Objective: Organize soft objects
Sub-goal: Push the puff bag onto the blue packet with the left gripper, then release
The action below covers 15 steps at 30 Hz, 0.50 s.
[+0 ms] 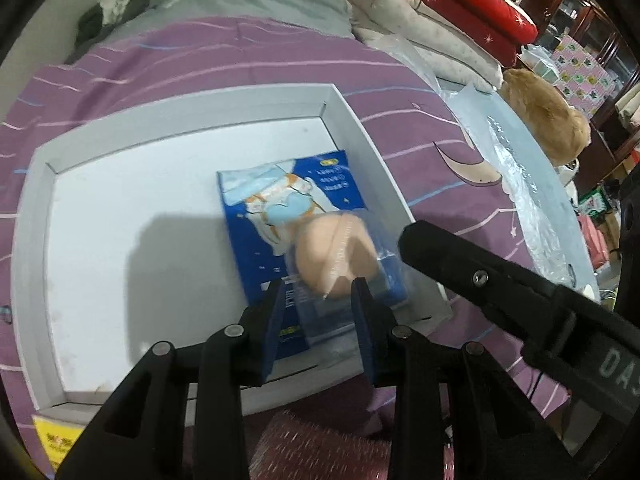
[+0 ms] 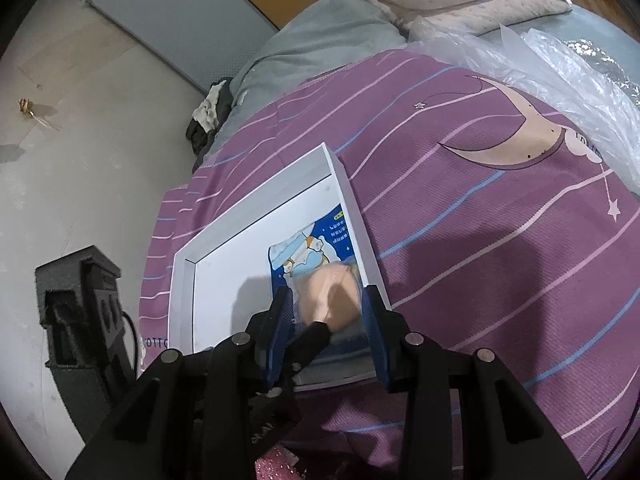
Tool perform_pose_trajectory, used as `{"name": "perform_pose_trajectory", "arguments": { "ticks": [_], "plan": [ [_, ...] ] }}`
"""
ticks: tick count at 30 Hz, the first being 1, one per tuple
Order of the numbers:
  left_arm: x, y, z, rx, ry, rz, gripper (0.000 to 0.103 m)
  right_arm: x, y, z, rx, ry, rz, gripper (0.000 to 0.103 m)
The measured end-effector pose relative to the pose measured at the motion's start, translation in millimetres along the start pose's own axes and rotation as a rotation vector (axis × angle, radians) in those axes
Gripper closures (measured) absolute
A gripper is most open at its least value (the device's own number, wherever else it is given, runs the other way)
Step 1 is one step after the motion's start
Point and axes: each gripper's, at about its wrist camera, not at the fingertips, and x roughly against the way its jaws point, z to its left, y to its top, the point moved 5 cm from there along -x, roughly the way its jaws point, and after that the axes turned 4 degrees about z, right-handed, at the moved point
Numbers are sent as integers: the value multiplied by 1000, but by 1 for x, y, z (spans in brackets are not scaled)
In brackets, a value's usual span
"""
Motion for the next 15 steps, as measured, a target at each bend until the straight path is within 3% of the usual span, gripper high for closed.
{"name": "perform_pose_trajectory", "arguments": {
  "ticks": [11, 15],
  "plan": [
    [37, -10, 22, 37, 103, -103, 57, 5, -1, 10, 52, -13, -10, 67],
    [44, -15, 27, 74, 101, -131, 57, 6, -3, 15, 74, -32, -6, 67]
  ]
}}
